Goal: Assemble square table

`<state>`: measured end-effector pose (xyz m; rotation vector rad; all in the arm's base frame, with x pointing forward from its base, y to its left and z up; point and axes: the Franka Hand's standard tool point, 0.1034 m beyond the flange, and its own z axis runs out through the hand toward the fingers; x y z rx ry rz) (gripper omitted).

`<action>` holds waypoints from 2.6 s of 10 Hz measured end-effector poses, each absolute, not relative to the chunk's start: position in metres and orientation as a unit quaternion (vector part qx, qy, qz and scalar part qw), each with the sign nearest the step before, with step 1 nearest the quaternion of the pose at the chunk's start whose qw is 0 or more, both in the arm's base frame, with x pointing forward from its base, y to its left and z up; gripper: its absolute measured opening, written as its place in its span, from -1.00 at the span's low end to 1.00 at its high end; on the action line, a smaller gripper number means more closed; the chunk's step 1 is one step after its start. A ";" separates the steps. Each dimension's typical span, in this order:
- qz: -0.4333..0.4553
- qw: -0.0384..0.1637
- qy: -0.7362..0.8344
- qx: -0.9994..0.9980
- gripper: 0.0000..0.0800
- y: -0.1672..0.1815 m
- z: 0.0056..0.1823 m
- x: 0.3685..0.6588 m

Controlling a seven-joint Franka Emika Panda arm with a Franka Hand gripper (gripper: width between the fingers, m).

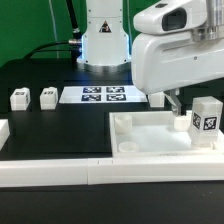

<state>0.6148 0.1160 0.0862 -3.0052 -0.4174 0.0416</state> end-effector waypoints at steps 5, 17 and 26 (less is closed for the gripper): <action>0.021 0.056 -0.091 -0.994 0.14 0.118 0.086 0.618; 0.067 0.099 0.532 -0.838 -0.27 0.120 0.083 0.625; 0.027 0.086 0.301 -0.949 0.61 0.126 0.081 0.625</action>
Offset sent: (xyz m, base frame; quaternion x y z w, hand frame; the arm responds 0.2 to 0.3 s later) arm 0.0000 0.0000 0.0000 0.0000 0.0000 0.0000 1.0000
